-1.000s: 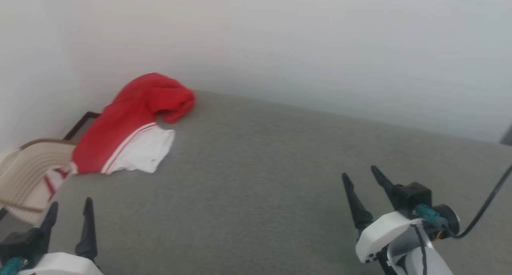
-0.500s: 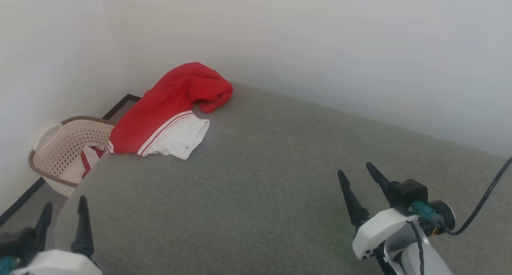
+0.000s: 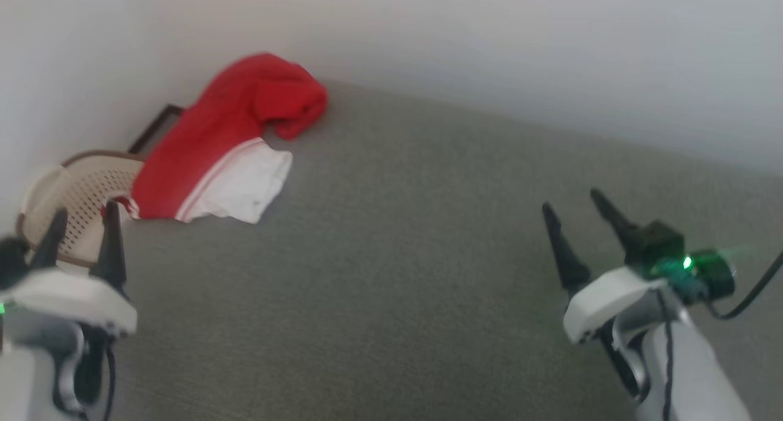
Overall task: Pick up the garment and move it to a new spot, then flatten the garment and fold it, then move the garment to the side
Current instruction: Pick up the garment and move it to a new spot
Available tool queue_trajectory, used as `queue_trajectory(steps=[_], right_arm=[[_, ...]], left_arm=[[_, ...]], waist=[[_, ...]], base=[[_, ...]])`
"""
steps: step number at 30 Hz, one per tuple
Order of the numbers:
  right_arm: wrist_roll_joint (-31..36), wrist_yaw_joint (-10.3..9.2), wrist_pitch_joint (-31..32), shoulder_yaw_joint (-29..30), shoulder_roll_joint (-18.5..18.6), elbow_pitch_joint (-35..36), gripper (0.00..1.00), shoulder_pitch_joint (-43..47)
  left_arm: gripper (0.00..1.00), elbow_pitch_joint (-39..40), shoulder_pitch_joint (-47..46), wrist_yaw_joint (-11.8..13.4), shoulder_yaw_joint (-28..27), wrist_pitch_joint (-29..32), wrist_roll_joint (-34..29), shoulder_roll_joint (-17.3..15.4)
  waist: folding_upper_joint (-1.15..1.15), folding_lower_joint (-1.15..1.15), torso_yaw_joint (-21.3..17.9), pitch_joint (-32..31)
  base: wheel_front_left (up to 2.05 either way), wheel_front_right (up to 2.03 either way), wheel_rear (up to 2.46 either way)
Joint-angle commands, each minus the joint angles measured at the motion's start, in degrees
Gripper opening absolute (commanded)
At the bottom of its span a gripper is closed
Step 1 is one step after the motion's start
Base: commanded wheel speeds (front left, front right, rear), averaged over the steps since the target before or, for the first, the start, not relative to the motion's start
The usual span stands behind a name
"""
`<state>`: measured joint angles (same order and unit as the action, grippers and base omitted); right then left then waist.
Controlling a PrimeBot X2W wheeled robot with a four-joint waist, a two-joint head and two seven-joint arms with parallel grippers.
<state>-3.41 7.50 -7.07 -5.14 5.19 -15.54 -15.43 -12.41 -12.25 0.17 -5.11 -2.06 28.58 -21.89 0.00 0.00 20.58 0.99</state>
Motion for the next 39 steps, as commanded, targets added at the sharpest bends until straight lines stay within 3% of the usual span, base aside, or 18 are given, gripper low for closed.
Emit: queue_trajectory(steps=[1, 12, 24, 33, 39], right_arm=[[0.34, -0.02, 0.22, 0.24, 0.37, 0.47, 1.0, -0.87], [3.05, -0.03, 4.66, 0.73, 3.32, 9.17, 1.0, -6.8], [4.3, -0.03, 7.67, 0.65, 5.02, 15.92, 1.0, -10.01], [4.71, -0.03, 9.95, 0.54, 5.99, 19.77, 1.0, -9.57], [4.32, -0.03, 11.31, 0.65, 6.58, 21.35, 1.0, -9.03]], left_arm=[[1.0, -0.61, -1.59, -0.36, 0.21, 0.16, -0.04, -0.36], [1.0, -17.76, -22.74, -5.0, 1.68, 1.33, 2.68, -3.56], [1.0, -43.91, -42.09, -6.45, 3.81, 7.11, 3.69, -7.5], [1.0, -56.12, -49.35, -7.27, 5.94, 14.58, 4.94, -7.46], [1.0, -60.37, -49.0, -7.58, 7.92, 22.15, 5.05, -5.96]], waist=[[0.0, 0.0, -1.95, 3.03], [0.0, 0.0, -6.99, 17.3], [0.0, 0.0, -11.6, 27.36], [0.0, 0.0, -13.04, 31.05], [0.0, 0.0, -13.18, 31.78]], base=[[0.0, 0.0, 0.0], [0.0, 0.0, 0.0], [0.0, 0.0, 0.0], [0.0, 0.0, 0.0], [0.0, 0.0, 0.0]])
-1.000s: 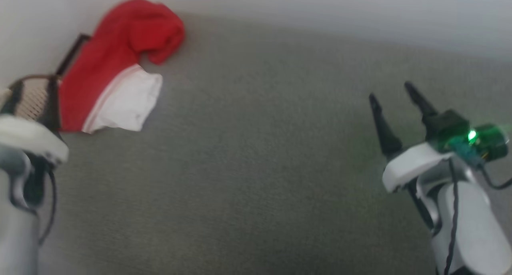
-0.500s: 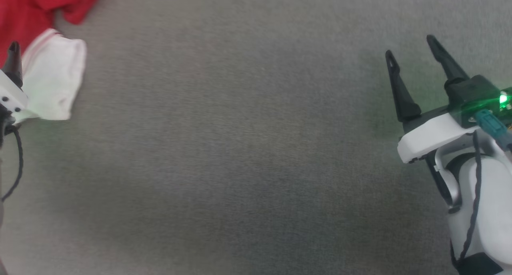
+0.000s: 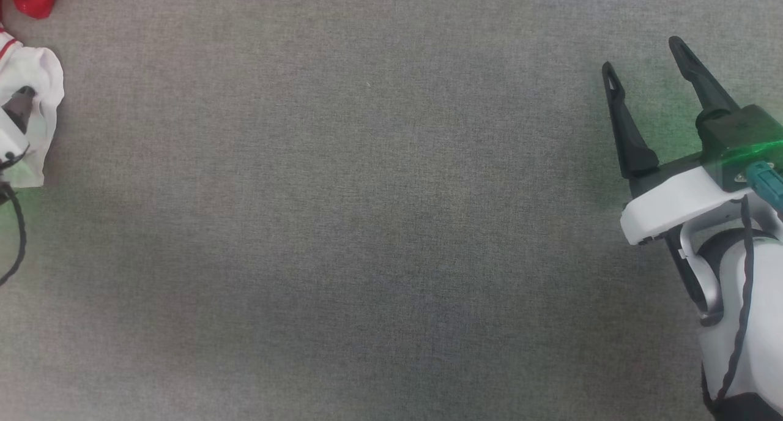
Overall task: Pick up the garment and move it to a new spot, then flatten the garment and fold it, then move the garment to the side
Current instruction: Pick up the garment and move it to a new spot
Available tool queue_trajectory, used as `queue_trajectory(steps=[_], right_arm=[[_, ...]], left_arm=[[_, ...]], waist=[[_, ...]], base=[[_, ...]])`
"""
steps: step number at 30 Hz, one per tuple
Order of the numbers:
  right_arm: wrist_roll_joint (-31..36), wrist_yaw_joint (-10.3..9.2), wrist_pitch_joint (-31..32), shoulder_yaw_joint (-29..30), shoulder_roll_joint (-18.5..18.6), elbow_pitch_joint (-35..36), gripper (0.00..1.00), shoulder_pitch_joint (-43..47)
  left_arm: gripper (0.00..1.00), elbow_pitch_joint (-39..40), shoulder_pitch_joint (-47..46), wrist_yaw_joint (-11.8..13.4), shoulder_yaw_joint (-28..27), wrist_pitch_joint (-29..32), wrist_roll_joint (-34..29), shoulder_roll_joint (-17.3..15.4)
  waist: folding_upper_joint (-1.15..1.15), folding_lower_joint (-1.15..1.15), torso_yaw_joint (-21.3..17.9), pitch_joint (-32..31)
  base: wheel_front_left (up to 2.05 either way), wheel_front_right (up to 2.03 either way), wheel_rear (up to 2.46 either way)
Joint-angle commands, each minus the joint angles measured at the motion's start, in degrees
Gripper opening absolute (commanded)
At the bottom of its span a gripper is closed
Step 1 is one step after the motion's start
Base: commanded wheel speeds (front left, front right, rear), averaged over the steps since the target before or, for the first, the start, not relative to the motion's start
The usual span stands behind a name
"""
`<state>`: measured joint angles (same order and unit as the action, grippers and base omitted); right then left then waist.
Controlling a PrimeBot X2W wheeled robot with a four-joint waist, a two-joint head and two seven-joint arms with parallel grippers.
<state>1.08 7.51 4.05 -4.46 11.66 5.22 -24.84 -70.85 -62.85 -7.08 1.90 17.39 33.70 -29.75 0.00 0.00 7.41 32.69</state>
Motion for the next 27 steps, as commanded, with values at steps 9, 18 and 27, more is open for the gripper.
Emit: queue_trajectory(steps=[9, 18, 27], right_arm=[[-0.31, -0.04, 0.94, 0.15, 0.39, 1.28, 1.0, 0.37], [-0.47, -0.04, -0.82, 1.7, -0.48, -0.49, 1.0, 1.0], [-0.98, -0.04, -3.93, 2.69, -2.75, -4.31, 1.0, 2.53]], left_arm=[[0.0, -2.84, 2.3, -0.37, 1.43, 5.87, 2.4, 3.07], [0.0, 0.93, -1.73, -0.32, 2.74, -4.0, 1.76, -2.04], [0.0, 5.98, -5.55, -0.32, 7.02, -13.58, -1.07, -6.74]], waist=[[0.0, 0.0, 0.3, -0.06], [0.0, 0.0, 0.88, -3.42], [0.0, 0.0, 1.01, -10.34]], base=[[0.0, 0.0, 0.0], [0.0, 0.0, 0.0], [0.0, 0.0, 0.0]])
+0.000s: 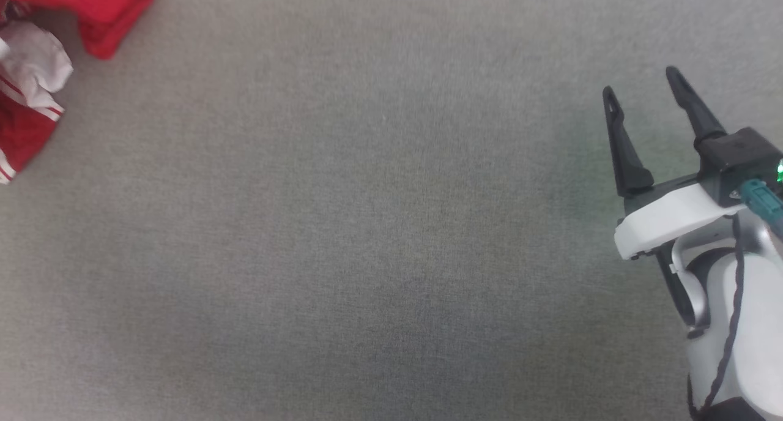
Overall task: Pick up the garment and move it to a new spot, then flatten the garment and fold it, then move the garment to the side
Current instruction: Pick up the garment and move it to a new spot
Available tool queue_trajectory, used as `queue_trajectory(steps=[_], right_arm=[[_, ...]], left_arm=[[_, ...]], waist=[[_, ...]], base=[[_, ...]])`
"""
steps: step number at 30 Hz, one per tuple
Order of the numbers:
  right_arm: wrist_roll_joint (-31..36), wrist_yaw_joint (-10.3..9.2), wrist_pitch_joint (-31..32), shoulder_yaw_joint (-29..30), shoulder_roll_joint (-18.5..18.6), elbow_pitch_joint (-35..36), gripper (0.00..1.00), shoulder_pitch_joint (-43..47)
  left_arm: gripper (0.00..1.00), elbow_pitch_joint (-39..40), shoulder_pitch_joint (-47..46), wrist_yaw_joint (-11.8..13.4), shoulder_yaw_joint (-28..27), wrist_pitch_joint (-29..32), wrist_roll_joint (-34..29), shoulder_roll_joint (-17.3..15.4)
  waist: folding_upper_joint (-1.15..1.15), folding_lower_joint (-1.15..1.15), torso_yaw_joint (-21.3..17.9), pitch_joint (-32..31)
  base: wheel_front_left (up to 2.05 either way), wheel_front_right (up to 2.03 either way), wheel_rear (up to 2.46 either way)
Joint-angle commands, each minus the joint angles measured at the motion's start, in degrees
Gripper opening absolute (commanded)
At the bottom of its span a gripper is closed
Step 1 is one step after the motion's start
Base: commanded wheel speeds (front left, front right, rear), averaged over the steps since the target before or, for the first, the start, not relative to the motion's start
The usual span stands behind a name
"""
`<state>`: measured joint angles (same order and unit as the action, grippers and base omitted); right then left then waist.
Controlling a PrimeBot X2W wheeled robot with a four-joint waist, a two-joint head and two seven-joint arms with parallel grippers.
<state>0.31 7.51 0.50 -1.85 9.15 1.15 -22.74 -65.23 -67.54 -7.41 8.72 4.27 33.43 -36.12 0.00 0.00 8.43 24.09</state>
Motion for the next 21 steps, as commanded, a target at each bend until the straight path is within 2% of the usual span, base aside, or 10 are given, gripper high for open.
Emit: queue_trajectory(steps=[1, 11, 21], right_arm=[[-0.16, -0.04, -0.86, 0.23, -0.52, -0.72, 1.0, 0.59], [-0.67, -0.04, -4.73, 1.78, -3.21, -4.61, 1.0, 2.52], [-0.33, -0.04, -7.84, 4.57, -4.86, -6.82, 1.0, 4.89]], left_arm=[[0.0, 0.81, -1.4, 0.01, 0.67, -1.19, -0.86, -0.91], [0.0, 6.26, -8.16, 0.0, 6.04, -5.49, -3.99, -5.31], [0.0, 12.76, -13.09, 0.0, 11.63, -3.62, -4.55, -5.96]], waist=[[0.0, 0.0, -0.05, -2.5], [0.0, 0.0, -1.04, -9.55], [0.0, 0.0, -2.18, -15.5]], base=[[0.0, 0.0, 0.0], [0.0, 0.0, 0.0], [0.0, 0.0, 0.0]])
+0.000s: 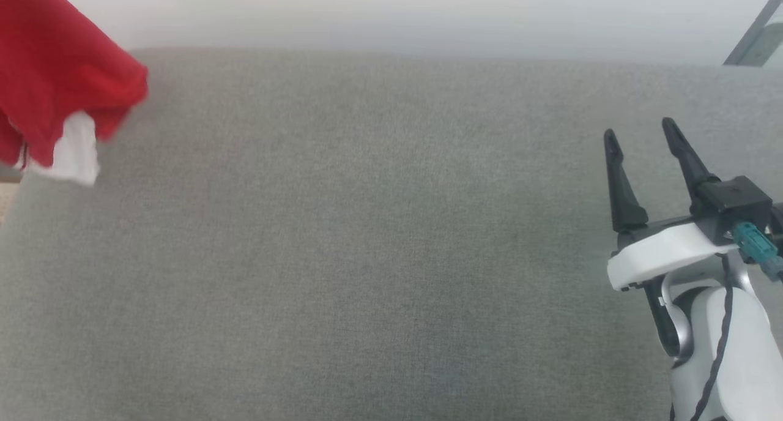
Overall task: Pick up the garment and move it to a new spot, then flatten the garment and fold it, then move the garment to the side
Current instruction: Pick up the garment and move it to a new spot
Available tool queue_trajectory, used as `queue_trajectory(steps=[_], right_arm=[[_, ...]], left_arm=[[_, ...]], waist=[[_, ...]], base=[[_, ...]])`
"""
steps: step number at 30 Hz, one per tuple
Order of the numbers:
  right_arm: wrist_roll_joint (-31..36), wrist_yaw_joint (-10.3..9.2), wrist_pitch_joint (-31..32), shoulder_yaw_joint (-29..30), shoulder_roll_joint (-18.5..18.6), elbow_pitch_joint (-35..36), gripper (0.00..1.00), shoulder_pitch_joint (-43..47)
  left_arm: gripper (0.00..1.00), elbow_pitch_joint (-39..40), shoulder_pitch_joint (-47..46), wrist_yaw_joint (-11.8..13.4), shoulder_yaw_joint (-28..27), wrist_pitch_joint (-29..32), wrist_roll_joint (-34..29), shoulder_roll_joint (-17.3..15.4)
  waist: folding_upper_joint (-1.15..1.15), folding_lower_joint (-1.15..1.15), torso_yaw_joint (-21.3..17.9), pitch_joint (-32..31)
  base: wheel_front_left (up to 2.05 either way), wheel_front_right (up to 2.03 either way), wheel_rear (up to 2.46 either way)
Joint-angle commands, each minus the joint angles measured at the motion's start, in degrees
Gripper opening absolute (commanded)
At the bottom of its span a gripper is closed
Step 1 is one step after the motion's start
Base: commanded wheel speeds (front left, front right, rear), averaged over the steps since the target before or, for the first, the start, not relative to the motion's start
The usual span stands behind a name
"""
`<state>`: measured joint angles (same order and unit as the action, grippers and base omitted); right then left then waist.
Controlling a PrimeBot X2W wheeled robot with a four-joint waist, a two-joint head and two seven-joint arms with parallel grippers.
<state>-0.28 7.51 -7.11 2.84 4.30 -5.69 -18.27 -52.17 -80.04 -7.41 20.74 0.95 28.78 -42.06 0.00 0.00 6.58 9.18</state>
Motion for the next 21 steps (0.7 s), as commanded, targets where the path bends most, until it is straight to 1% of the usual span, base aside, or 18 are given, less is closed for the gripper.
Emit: queue_trajectory(steps=[1, 7, 15, 21], right_arm=[[0.36, -0.04, -0.45, 0.34, -0.13, -0.15, 1.0, 0.64], [0.58, -0.04, -1.15, 2.88, -0.73, -0.36, 1.0, 1.74], [1.6, -0.04, -1.46, 7.87, -1.01, 0.12, 1.0, 2.31], [2.12, -0.04, -1.5, 10.21, -1.11, -0.07, 1.0, 2.47]], left_arm=[[0.0, 0.59, -0.72, 0.0, 0.36, 0.38, 0.57, 0.06], [0.0, 8.3, 0.87, 0.0, 5.13, 4.15, 3.6, -0.72], [0.0, 18.38, 3.38, 0.02, 7.19, 9.55, 7.48, -1.31], [0.0, 26.56, 6.43, 2.22, 8.03, 14.14, 9.16, -0.15]], waist=[[0.0, 0.0, -0.53, -1.12], [0.0, 0.0, -2.28, -3.62], [0.0, 0.0, -6.04, -4.86], [0.0, 0.0, -9.58, -4.78]], base=[[0.0, 0.0, 0.0], [0.0, 0.0, 0.0], [0.0, 0.0, 0.0], [0.0, 0.0, 0.0]])
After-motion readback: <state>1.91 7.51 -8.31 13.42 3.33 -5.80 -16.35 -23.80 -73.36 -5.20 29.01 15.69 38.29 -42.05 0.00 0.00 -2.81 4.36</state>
